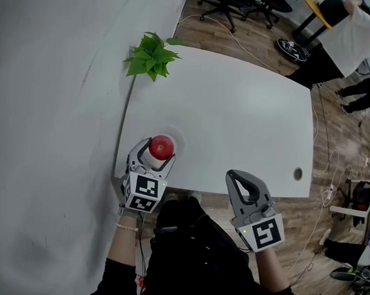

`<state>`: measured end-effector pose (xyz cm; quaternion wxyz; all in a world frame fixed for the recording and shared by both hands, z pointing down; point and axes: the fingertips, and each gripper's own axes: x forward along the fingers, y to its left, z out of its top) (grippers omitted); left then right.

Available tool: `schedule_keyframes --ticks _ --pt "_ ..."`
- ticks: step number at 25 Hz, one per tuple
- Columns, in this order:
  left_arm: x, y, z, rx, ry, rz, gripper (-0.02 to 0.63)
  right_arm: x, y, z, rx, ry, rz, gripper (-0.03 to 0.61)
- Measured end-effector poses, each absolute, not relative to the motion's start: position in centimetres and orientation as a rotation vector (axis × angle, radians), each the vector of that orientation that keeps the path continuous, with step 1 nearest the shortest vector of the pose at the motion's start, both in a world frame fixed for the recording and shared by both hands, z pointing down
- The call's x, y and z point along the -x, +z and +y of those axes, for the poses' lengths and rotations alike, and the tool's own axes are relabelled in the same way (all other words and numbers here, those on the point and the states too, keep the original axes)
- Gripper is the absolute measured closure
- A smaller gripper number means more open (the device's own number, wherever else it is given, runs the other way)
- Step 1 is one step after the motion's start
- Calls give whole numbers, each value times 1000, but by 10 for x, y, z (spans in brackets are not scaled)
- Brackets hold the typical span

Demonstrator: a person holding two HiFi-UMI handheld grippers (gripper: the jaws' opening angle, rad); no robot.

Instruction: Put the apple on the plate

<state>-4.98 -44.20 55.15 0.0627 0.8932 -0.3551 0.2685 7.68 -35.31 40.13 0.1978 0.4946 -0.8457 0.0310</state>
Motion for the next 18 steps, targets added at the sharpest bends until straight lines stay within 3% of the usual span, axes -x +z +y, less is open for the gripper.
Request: schedule_keyframes --ticks 18 --pt "48 604 -453 -2667 895 -1037 267 -55 429 -352 -1332 165 -2353 537"
